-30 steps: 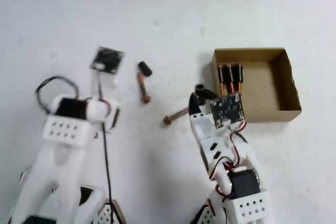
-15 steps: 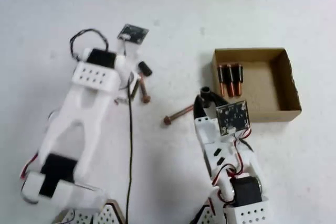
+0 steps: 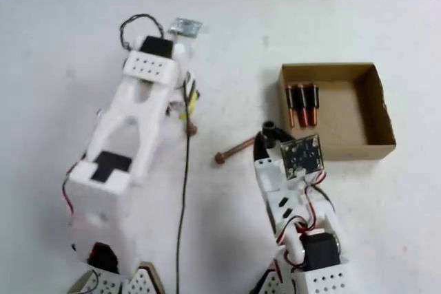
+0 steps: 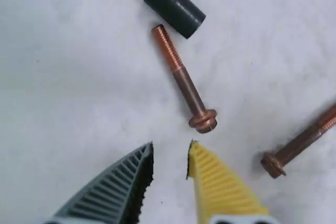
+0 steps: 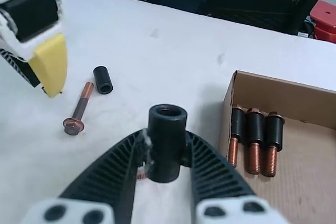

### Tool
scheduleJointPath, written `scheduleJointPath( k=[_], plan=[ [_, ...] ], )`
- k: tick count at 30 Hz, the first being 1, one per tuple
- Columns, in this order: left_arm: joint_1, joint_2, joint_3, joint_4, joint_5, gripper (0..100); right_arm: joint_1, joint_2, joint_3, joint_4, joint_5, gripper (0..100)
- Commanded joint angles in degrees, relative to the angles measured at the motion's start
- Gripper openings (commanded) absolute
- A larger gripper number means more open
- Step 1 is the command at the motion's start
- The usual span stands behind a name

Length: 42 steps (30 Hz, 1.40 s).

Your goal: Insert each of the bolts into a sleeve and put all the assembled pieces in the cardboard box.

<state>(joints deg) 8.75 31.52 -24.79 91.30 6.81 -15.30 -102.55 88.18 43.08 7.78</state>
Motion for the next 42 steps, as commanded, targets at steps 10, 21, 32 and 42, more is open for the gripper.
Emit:
scheduleJointPath(
  k=[10,21,32,42],
  plan=[
    [-1.01,19.38,-24.62,2.9,13.19,15,0.4,-0.66,-0.7,-0.31,-0.53,1.6],
    [-1.19,30.46,-36.66,8.26,21.89,15,0.48,-0.66,-0.7,-0.31,-0.53,1.6],
    [-1.01,31.6,-36.4,9.76,22.51,9,0.57,-0.66,-0.7,-0.4,-0.53,1.6],
    [-1.01,31.34,-33.05,10.64,10.2,5,0.57,-0.66,-0.7,-0.4,-0.53,1.6]
  ],
)
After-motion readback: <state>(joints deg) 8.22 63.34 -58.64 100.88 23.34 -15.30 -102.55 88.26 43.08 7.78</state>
